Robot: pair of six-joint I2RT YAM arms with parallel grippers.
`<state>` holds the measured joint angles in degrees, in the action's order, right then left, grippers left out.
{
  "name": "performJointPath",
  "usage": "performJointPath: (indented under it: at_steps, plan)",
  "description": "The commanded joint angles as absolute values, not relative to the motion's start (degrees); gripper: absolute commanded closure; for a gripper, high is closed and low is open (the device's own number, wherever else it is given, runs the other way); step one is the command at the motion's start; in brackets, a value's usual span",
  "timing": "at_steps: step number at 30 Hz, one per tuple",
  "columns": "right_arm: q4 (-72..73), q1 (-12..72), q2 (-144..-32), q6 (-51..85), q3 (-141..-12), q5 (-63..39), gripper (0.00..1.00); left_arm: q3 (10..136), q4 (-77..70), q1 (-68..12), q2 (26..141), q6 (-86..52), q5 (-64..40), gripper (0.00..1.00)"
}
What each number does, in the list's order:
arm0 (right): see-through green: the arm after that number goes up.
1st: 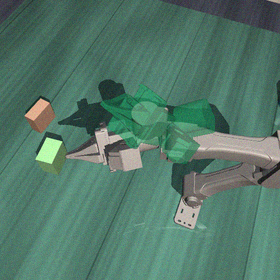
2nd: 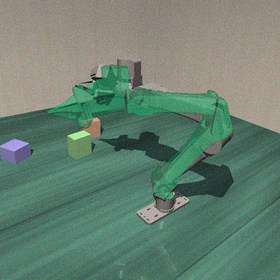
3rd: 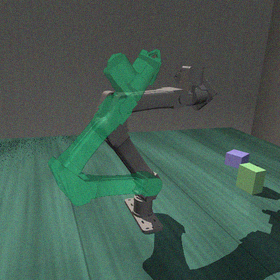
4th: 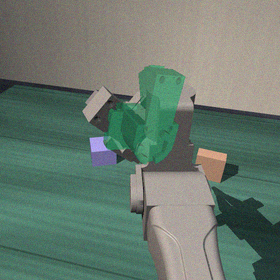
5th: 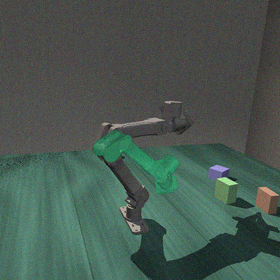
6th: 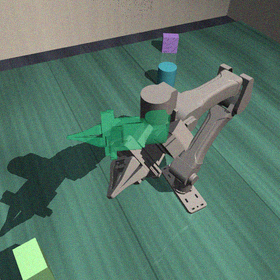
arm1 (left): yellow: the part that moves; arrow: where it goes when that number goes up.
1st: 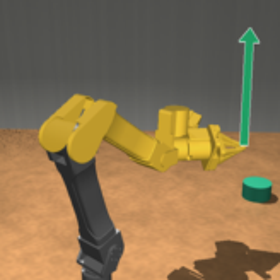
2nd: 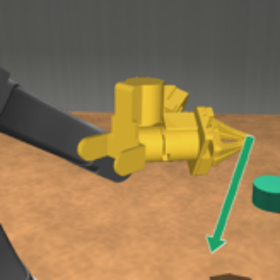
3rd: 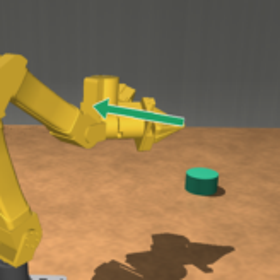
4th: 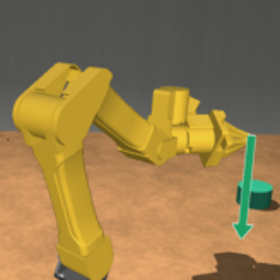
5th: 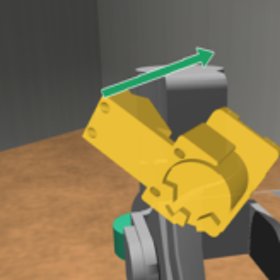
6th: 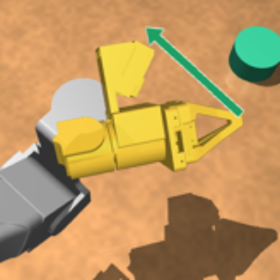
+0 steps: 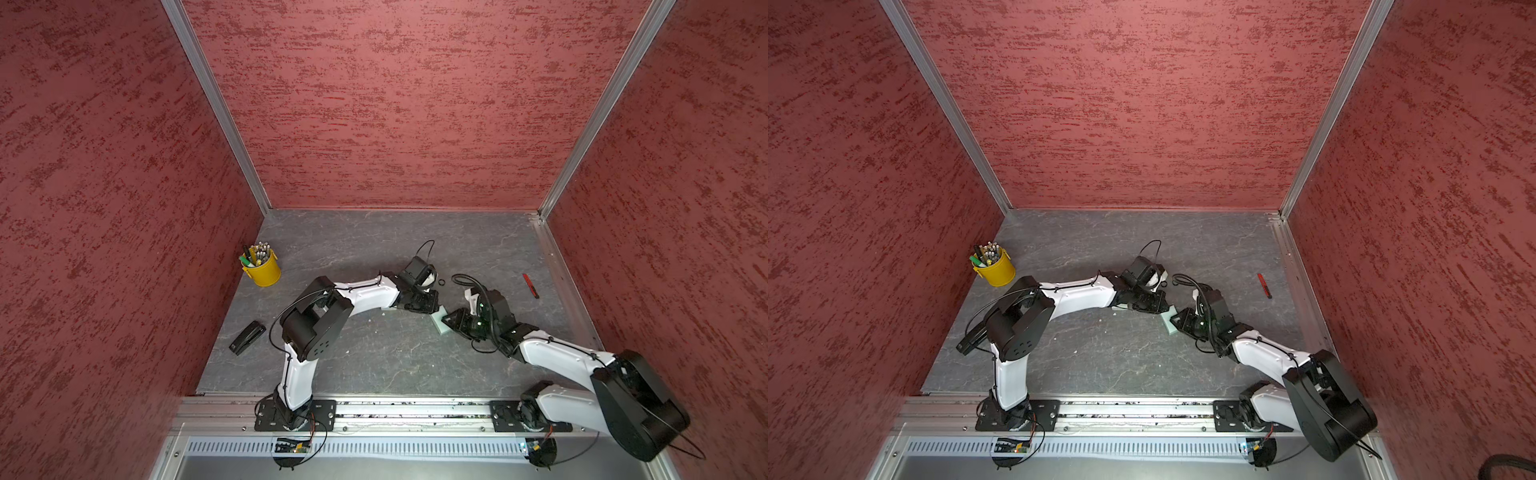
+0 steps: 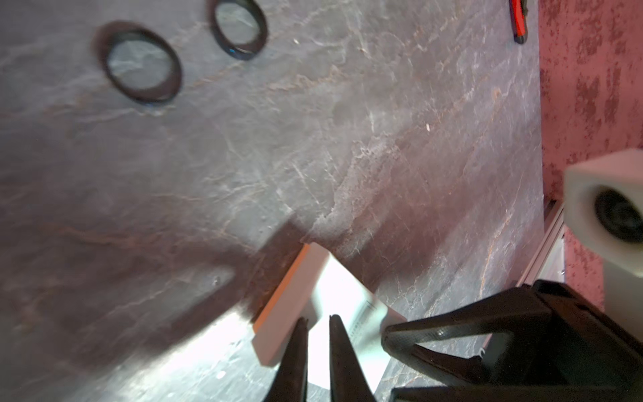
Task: Take the rings out of the lift-off lid box
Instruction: Adjust the jewelry box at the center of the board, then pick up the jewelry box from the center of the board.
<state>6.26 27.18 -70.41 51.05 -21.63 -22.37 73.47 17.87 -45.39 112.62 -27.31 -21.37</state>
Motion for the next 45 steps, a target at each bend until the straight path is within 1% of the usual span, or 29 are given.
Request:
performJointPath:
  at_steps: [1, 3, 7, 9, 11, 12, 15, 17, 21, 25, 28, 32, 37, 39, 45]
  plan:
    - [2.99, 27.41, -70.28, 50.27, -25.18, -22.44, 0.65, 75.13, 22.52, -44.27, 112.18, -26.09, -23.33, 0.78]
    - [0.52, 27.37, -69.26, 49.33, -27.76, -22.17, 0.63, 75.85, 23.75, -43.49, 110.32, -26.4, -24.53, 0.69]
    - [-7.7, 27.41, -69.98, 43.84, -37.93, -20.09, 0.58, 75.24, 25.62, -40.23, 104.53, -28.08, -27.55, 0.53]
    - [-11.47, 27.4, -72.3, 40.81, -43.79, -18.87, 0.55, 73.83, 26.47, -37.58, 101.02, -29.3, -28.83, 0.51]
    - [-13.39, 27.47, -75.47, 38.34, -49.51, -17.96, 0.53, 71.89, 27.39, -34.51, 97.33, -30.1, -29.28, 0.46]
    - [-13.68, 27.47, -77.08, 37.71, -51.53, -17.92, 0.52, 71.22, 28.2, -33.23, 95.88, -30.05, -28.75, 0.45]
    - [-14.22, 28.34, -82.79, 36.12, -58.78, -17.58, 0.46, 69.14, 31.28, -28.66, 92.59, -29.41, -26.45, 0.45]
    - [-15.82, 30.1, -87.94, 34.59, -64.59, -15.64, 0.41, 67.39, 32.05, -26.21, 90.62, -28.7, -25.55, 0.43]
    - [-19.68, 34.14, -97.53, 32.81, -75.64, -11.84, 0.33, 63.22, 33.69, -21.32, 86.47, -28.79, -21.11, 0.37]
    - [-23.43, 38.36, -105.5, 31.76, -83.18, -6.47, 0.26, 57.04, 32.69, -15.74, 81.14, -30.48, -17.8, 0.33]
    - [-26.1, 40.52, -110.59, 32.05, -86.67, -4.0, 0.25, 52.73, 30.77, -12.19, 77.58, -31.58, -17.36, 0.32]
    - [-27.71, 41.95, -115.01, 32.9, -88.75, -2.77, 0.24, 50.51, 30.01, -9.4, 76.29, -31.73, -18.39, 0.32]
    - [-35.91, 44.39, -122.94, 30.78, -97.61, 0.98, 0.23, 48.38, 27.43, -8.53, 76.35, -32.19, -21.3, 0.32]
    - [-38.19, 45.21, -124.48, 30.5, -99.8, 2.77, 0.23, 47.76, 26.31, -8.44, 76.59, -32.39, -22.31, 0.32]
    - [-40.52, 45.96, -126.33, 30.34, -100.61, 3.52, 0.24, 46.37, 24.87, -8.1, 76.91, -32.29, -23.43, 0.32]
